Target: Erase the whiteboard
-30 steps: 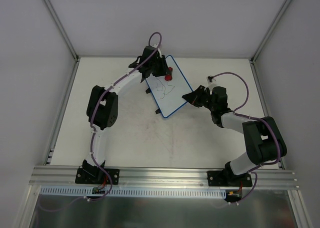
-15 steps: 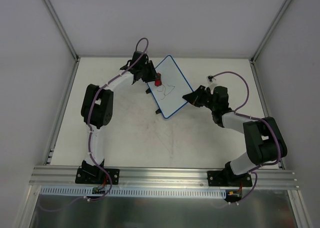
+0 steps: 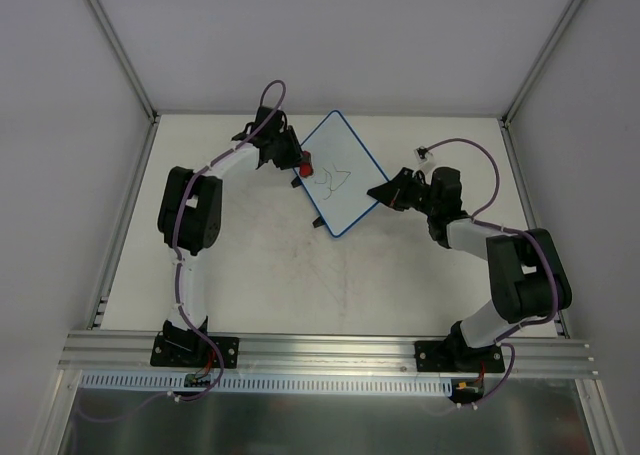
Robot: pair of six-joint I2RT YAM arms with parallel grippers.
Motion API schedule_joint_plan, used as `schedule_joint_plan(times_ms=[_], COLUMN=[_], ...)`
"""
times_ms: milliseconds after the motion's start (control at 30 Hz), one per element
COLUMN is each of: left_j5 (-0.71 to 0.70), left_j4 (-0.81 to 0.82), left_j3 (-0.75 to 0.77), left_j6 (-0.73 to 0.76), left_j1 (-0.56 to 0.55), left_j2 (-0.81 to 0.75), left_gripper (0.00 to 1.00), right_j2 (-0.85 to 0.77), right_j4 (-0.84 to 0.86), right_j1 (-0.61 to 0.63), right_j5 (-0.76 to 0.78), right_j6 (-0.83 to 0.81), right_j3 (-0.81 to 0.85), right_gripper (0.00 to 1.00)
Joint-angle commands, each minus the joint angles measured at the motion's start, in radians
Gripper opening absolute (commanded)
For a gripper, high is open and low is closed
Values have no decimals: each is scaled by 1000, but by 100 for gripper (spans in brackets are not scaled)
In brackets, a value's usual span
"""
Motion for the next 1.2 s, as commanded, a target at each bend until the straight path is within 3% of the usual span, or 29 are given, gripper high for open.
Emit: schedule_joint_plan(times_ms=[0, 267, 567, 1167], left_j5=[19, -15, 57, 267], left_j4=[-25, 13, 98, 164], left_j3=[-20, -29, -38, -12], left_j6=[1, 96, 161, 317], left_j1=[-10, -140, -235, -306], left_j2=[-3, -59, -82, -72], left_gripper=[0, 0, 0, 0], right_j2=[25, 36, 42, 45], right_j4=[2, 12, 12, 12], right_j1=[16, 16, 22, 27], right_j5=[-121, -119, -115, -115], right_j6=[-93, -85, -82, -80], right_j3=[24, 25, 30, 34], right_gripper=[0, 0, 0, 0])
